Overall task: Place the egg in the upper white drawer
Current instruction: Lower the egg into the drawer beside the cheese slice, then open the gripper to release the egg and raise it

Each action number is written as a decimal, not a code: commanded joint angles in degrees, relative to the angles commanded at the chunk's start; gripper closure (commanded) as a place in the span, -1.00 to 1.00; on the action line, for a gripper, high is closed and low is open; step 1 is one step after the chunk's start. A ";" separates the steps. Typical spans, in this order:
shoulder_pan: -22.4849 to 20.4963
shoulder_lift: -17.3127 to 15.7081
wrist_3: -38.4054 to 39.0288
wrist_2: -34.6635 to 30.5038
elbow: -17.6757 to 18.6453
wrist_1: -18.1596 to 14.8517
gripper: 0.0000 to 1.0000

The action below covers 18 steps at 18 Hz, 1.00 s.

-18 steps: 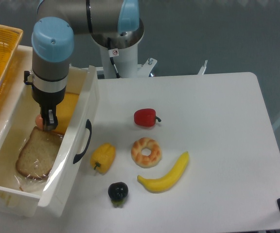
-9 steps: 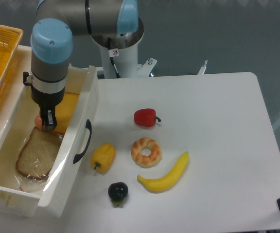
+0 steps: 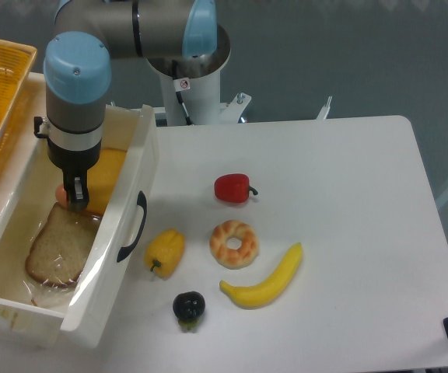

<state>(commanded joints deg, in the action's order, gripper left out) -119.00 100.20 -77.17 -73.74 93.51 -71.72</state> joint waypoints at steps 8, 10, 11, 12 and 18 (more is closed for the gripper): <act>-0.17 -0.70 0.00 0.09 -0.17 0.44 -0.43; -0.44 -1.40 0.61 0.18 -0.26 0.53 -0.43; -0.53 -2.10 0.62 0.18 -0.26 0.53 -0.44; -0.70 -2.54 0.62 0.35 -0.26 0.44 -0.44; -2.54 -4.92 1.14 0.53 -0.44 0.27 -1.00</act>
<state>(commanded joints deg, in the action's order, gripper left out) -121.55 95.28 -76.03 -73.21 93.08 -71.45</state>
